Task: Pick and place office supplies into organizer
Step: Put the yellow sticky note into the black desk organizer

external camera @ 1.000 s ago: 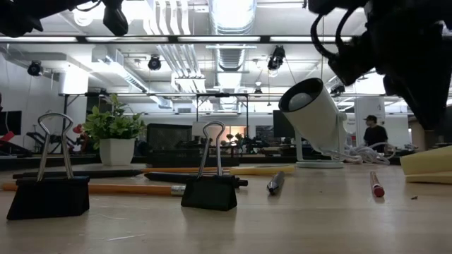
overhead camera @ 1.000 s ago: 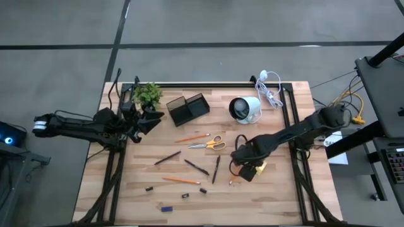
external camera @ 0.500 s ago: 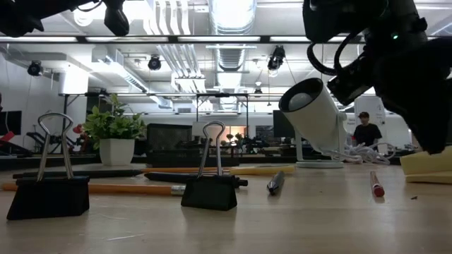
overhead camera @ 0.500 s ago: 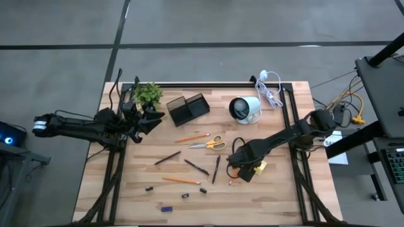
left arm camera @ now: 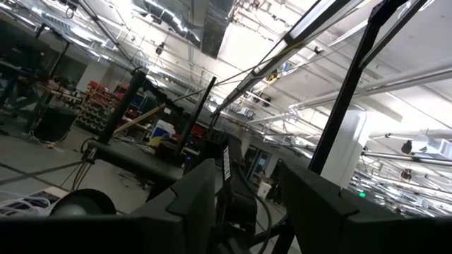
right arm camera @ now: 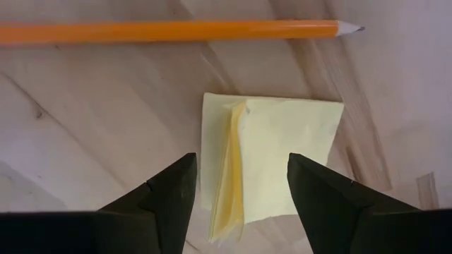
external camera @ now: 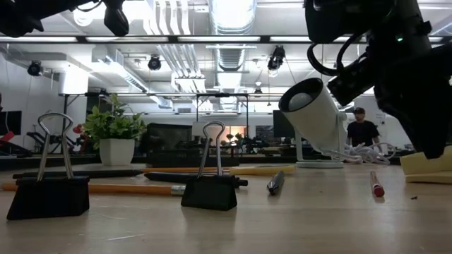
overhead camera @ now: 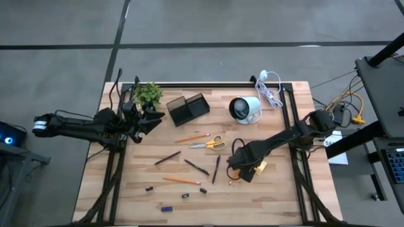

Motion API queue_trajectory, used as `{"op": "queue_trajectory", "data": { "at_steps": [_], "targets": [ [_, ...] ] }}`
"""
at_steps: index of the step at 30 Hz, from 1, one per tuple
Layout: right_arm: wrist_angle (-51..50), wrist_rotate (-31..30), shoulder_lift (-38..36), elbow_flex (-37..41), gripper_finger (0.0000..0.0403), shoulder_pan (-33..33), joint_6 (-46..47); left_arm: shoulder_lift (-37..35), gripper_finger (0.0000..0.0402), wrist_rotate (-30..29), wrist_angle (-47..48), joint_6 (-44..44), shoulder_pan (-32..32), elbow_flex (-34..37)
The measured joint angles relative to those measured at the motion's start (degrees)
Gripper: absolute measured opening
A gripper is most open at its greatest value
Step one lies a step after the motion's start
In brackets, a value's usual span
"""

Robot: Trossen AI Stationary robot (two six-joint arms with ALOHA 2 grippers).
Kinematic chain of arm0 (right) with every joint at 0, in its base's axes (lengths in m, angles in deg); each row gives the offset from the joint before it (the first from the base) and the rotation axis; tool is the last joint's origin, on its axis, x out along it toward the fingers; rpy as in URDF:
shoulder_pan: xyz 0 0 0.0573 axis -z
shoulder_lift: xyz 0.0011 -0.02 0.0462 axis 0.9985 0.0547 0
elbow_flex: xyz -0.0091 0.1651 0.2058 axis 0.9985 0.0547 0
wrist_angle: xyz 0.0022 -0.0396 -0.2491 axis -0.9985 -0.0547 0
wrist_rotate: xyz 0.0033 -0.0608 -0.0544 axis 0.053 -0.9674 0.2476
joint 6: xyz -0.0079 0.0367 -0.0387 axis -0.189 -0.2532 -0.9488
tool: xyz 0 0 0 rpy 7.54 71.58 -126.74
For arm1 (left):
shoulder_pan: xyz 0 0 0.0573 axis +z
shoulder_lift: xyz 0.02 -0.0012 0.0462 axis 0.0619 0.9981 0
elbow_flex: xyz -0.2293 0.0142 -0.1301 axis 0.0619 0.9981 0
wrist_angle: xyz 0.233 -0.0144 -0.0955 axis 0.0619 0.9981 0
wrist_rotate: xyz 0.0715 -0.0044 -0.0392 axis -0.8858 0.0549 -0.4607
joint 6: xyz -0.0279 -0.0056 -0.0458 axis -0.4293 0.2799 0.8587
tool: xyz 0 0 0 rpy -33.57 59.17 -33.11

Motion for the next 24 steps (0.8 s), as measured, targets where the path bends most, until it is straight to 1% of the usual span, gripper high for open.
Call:
{"op": "queue_trajectory", "data": {
  "at_steps": [7,9,17,24],
  "targets": [
    [-0.08,-0.13,2.11,0.02,0.021,-1.81,0.08,-0.09,0.0146,0.0,-0.06,0.0,0.0,0.07],
    [-0.43,-0.33,2.5,0.04,0.021,-1.85,1.34,-0.25,0.0146,0.0,0.06,0.0,0.0,0.07],
    [-1.81,-0.47,2.65,0.04,0.021,-1.83,4.78,-0.34,0.0146,0.02,-0.02,0.0,0.0,0.07],
    [-1.92,-0.52,2.74,0.08,0.021,-1.81,4.55,-0.33,0.0146,0.04,0.02,0.0,0.01,0.07]
  ]
}}
